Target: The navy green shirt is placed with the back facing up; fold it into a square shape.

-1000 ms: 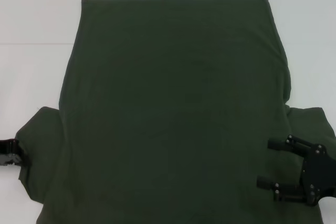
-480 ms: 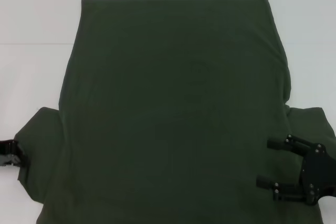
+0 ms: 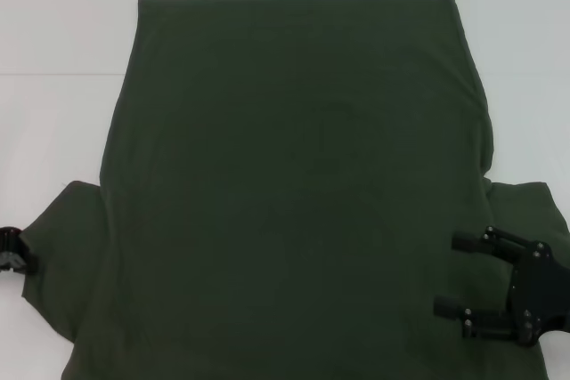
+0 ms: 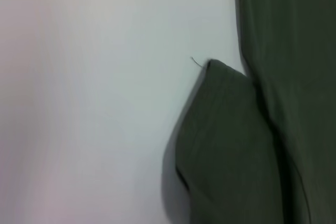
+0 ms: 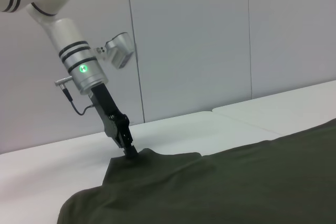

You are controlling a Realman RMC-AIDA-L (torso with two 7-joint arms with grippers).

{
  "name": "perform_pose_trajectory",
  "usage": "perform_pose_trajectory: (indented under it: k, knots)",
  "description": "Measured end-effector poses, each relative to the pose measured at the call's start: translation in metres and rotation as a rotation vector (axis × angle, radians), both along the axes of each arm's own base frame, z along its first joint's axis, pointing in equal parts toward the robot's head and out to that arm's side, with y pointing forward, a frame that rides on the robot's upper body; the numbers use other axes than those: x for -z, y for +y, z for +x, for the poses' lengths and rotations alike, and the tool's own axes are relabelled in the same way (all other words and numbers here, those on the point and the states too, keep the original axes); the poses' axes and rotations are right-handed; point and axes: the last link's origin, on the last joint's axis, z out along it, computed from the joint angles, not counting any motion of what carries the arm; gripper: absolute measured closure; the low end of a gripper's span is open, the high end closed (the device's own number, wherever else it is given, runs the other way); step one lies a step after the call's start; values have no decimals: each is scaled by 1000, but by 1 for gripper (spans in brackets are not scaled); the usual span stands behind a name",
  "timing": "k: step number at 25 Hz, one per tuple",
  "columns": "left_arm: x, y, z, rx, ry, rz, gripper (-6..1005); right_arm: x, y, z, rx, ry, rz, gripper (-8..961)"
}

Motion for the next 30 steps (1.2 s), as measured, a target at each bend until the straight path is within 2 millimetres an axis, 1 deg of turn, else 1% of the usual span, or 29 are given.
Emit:
perform_pose_trajectory:
  k: [2,3,4,8,12,18,23,30]
  knots:
    - [-3,1,1,2,-6,5,994,0,0,0,0,0,0,11]
    - [-9,2,1,1,-14,17,994,0,0,0,0,2,3,11]
    - [-9,2,1,1,-14,17,994,0,0,0,0,2,3,11]
    - [-21,3,1,1,-22,39,996,-1,1,-1,0,5,8,12]
    - [-30,5,3,11,-16,44,995,-1,2,-1,-2,5,8,11]
    - [-49,8,6,18,3,70,994,-1,2,-2,-4,6,9,12]
    - [-60,11,15,42,3,88,993,0,4,-3,-8,9,7,12]
    - [-65,14,29,76,-10,84,992,0,4,-4,-8,11,5,11]
